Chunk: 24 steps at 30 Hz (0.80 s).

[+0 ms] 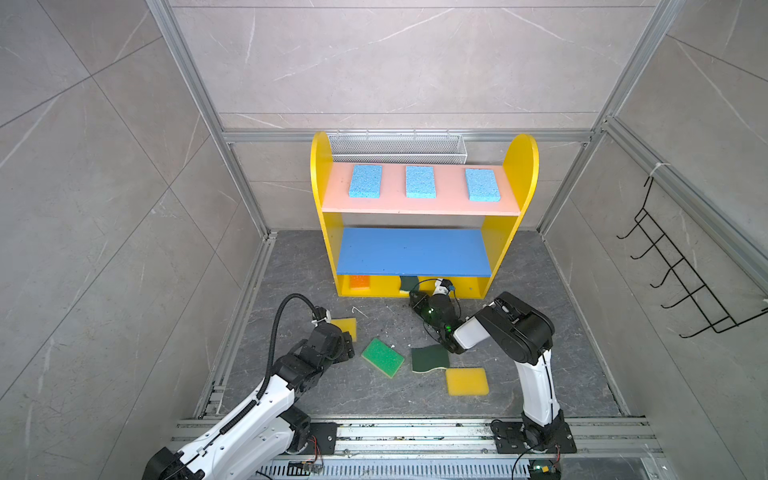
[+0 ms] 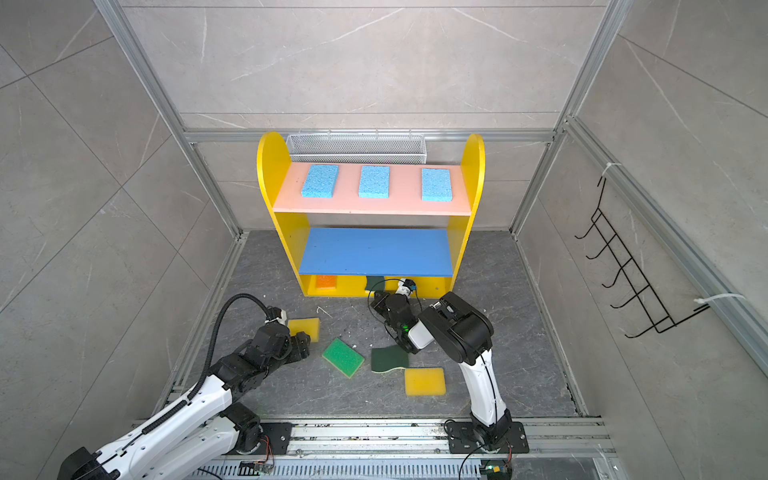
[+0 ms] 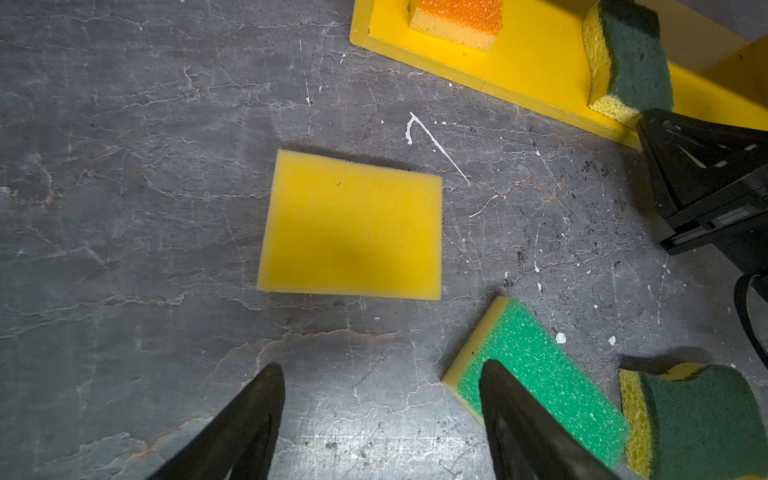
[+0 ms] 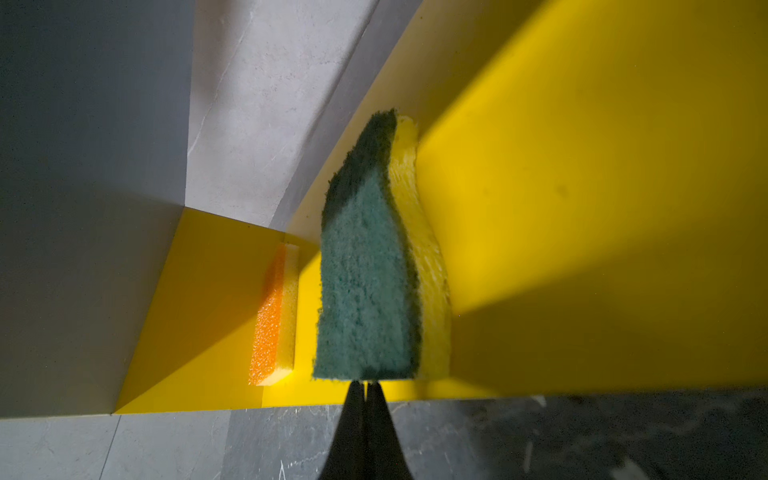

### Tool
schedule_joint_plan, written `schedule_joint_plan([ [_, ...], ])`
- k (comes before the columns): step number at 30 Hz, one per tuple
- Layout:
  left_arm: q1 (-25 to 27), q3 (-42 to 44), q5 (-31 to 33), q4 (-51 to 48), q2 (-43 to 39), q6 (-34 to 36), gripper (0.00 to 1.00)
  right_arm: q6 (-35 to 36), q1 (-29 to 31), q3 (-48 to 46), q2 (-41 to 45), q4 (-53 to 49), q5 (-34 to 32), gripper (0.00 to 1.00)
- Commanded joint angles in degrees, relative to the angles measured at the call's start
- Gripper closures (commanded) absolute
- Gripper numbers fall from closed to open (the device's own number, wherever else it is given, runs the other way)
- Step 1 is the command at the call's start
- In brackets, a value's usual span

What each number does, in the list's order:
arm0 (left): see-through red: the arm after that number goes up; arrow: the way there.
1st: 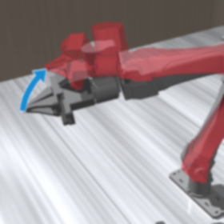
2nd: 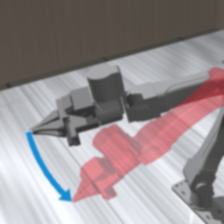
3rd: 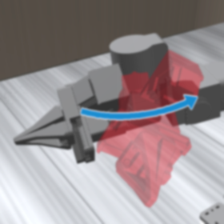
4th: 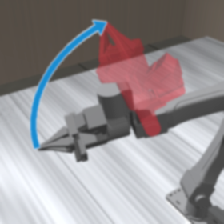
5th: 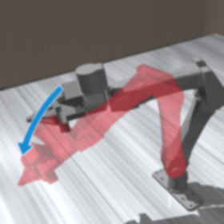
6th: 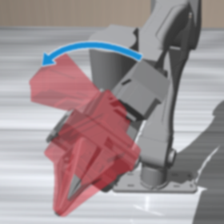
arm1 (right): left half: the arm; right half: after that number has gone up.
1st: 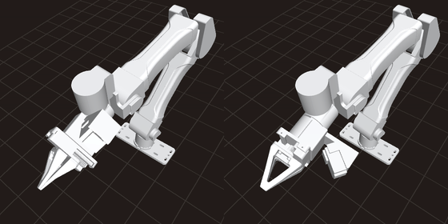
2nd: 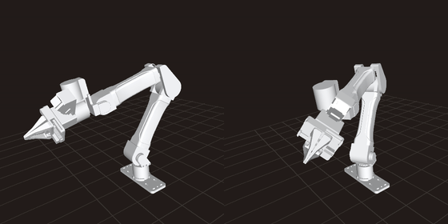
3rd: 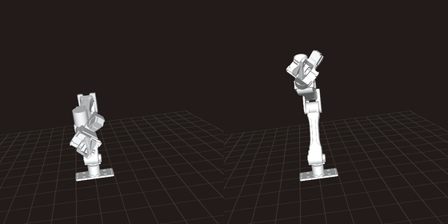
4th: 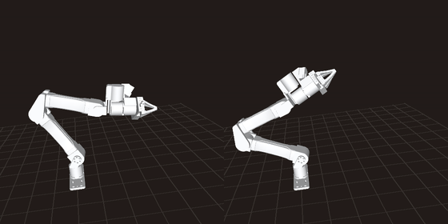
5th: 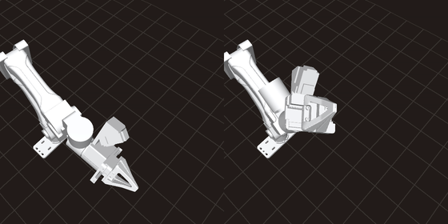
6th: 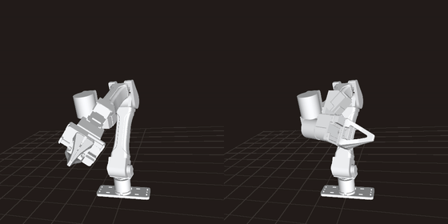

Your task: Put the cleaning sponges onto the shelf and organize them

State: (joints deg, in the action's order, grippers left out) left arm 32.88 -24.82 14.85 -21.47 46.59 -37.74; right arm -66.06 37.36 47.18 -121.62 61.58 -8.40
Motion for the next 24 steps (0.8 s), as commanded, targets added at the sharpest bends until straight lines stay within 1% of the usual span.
schedule_joint_plan([
  [1, 0.20, 0.13, 0.18, 1.78, 0.25, -0.40, 0.23, 0.03, -0.36, 1.55, -2.13, 1.21, -1.00, 1.00],
  [13, 0.17, 0.39, 0.18, 1.79, -0.05, -0.68, 0.23, 0.66, -1.02, 3.04, -2.32, 0.19, -0.40, 1.00],
  [17, 0.13, 0.46, 0.27, 1.63, -0.20, -0.80, 0.23, 0.57, -0.98, 4.29, -2.82, -0.37, 0.79, 1.00],
  [24, 0.17, 0.31, 0.78, 1.17, -0.78, -0.72, 0.23, 0.31, -0.58, 2.19, -1.01, 0.00, 1.11, 1.00],
])
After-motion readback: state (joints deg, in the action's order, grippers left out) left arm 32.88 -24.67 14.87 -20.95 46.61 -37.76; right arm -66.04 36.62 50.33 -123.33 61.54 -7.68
